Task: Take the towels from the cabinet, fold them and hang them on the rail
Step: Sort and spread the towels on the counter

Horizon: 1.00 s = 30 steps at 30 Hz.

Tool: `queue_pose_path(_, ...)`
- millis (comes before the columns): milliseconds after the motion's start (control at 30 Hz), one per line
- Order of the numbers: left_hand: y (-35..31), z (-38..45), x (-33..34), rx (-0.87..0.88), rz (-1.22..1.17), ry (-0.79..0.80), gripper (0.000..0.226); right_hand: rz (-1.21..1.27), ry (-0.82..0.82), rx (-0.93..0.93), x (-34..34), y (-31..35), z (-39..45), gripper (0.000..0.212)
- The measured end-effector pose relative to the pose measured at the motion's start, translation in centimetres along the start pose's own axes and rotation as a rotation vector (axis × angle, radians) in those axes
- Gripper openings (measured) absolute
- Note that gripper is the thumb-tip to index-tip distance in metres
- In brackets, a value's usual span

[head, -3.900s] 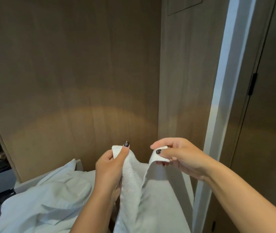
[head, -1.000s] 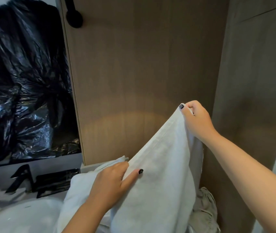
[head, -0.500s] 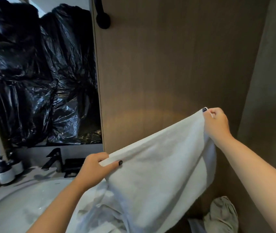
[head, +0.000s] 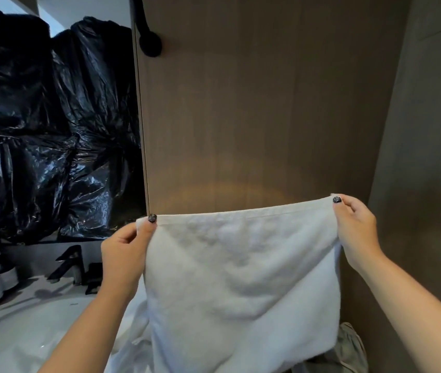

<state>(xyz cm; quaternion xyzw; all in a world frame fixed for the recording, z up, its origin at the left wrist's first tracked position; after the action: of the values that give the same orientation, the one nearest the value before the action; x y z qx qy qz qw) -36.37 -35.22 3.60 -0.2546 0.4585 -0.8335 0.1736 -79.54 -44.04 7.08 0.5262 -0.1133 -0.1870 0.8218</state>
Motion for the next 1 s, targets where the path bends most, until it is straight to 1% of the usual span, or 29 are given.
queue_pose_path(133, -2.2, 0.8, 0.3, 0.037, -0.133, 0.012, 0.022, 0.073, 0.016, -0.038, -0.8, 1.3, -0.7, 0.017)
queue_pose_path(200, -3.0, 1.1, 0.0, 0.070, -0.129, 0.016, 0.010, 0.097, 0.049, -0.060, -1.0, 2.0, -1.1, 0.015)
queue_pose_path(233, -3.3, 1.2, -0.3, 0.086, -0.119, 0.020, 0.008, 0.103, 0.076, -0.074, -1.0, 2.3, -1.3, 0.014)
queue_pose_path(300, -3.6, 1.3, -1.2, 0.102, -0.103, 0.030, 0.010, 0.070, 0.126, -0.109, -1.0, 2.7, -1.7, 0.015)
queue_pose_path(400, -4.2, 1.1, -3.2, 0.118, -0.071, 0.046, 0.013, -0.046, 0.176, -0.159, -0.8, 2.9, -2.4, 0.019)
queue_pose_path(500, -4.9, 1.1, -5.0, 0.131, 0.005, 0.113, 0.014, -0.105, 0.214, -0.185, -0.1, 2.8, -2.9, 0.019)
queue_pose_path(600, -6.1, 0.8, -5.6, 0.169, 0.083, 0.189, 0.012, -0.079, 0.268, -0.164, 0.8, 2.5, -3.1, 0.017)
queue_pose_path(700, -7.3, 0.2, -6.1, 0.189, 0.096, 0.184, 0.012, -0.013, 0.313, -0.123, 1.6, 2.3, -3.5, 0.016)
queue_pose_path(733, -7.5, 0.2, -6.4, 0.176, 0.067, 0.170, 0.011, 0.005, 0.321, -0.123, 1.8, 2.3, -3.7, 0.016)
queue_pose_path(800, -7.4, 0.4, -7.3, 0.098, -0.059, 0.138, 0.008, 0.071, 0.355, -0.124, 2.0, 2.4, -4.0, 0.016)
queue_pose_path(833, -7.2, 0.4, -7.7, 0.060, -0.117, 0.118, 0.016, 0.110, 0.377, -0.120, 2.1, 2.5, -4.2, 0.017)
queue_pose_path(867, -6.9, 0.4, -8.0, 0.032, -0.153, 0.108, 0.026, 0.140, 0.394, -0.114, 2.2, 2.5, -4.4, 0.023)
queue_pose_path(933, -6.2, 0.3, -8.5, -0.019, -0.142, 0.086, 0.034, 0.169, 0.412, -0.090, 2.5, 2.4, -4.6, 0.035)
queue_pose_path(967, -5.9, 0.1, -8.6, -0.038, -0.097, 0.089, 0.033, 0.163, 0.410, -0.070, 2.8, 2.1, -4.6, 0.030)
queue_pose_path(1000, -5.4, 0.0, -8.9, -0.048, -0.006, 0.084, 0.033, 0.154, 0.409, -0.049, 3.1, 1.7, -4.6, 0.021)
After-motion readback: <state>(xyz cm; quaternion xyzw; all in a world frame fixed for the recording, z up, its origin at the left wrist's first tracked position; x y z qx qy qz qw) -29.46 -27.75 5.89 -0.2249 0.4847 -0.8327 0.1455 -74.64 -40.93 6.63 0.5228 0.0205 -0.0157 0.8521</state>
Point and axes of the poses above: each hand's wrist, its own z-axis towards the middle knuckle, its own x-axis out of the palm, y = z × x, the point moved 8 cm from there along z, towards the middle knuckle, and after that the axes turned 6 degrees about -z, right-handed, at the moved point
